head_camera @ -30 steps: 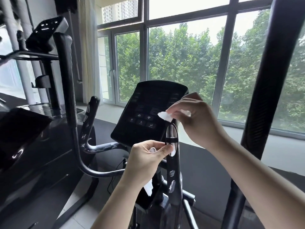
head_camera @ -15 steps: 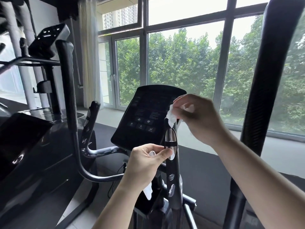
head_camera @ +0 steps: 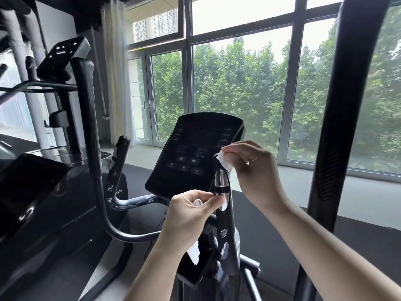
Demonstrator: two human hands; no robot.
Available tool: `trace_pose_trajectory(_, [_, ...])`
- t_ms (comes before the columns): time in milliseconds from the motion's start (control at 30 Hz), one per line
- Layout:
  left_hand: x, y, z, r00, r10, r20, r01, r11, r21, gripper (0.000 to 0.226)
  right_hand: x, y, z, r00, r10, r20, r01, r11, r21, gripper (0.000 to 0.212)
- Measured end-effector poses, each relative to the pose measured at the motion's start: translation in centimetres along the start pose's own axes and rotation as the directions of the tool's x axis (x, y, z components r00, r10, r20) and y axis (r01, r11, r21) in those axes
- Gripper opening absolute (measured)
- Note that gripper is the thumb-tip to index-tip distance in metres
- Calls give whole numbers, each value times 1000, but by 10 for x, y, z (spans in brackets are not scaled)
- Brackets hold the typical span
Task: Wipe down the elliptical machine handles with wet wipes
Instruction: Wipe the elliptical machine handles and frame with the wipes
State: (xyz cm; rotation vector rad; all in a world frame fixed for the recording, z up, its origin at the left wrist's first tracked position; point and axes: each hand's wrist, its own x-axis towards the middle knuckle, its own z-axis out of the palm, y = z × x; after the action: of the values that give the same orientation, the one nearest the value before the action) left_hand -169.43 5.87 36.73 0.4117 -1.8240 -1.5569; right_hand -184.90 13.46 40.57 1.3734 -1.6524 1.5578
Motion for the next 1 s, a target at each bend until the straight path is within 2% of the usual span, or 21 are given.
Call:
trace_pose_trajectory(133, [3,-9,2,998,27,-64,-26,999,20,23,-25,6,5,994,33,-102,-28,999,45,13])
trace_pose_trajectory(267, [3,-13,5,993,31,-113,-26,999,43,23,-44,12,-9,986,167,8,-167,982,85,17])
trace_pose_trajectory(400, [2,-14,8,989,19,-143,-13,999,48,22,-45,11,-26,963,259,-71,-243,953,180,18])
trace_pose_trajectory(533, [1,-18,11,986,10,-166,-2,999,51,22,-41,14,-20,920,390,-37,-360,878,315,22])
trace_pose_trajectory(700, [0,-18,16,981,6,-195,9,997,73,25,-21,1,-6,932,359,-49,-306,852,425,25])
trace_pose_trajectory(833, [0,-17,18,975,-1,-222,24,995,97,23,-10,2,8,935,353,37,-317,784,534,14])
trace_pose_trajectory(1000, [-1,-17,19,972,-3,-236,30,993,112,27,-25,6,12,966,238,-102,-168,875,453,22])
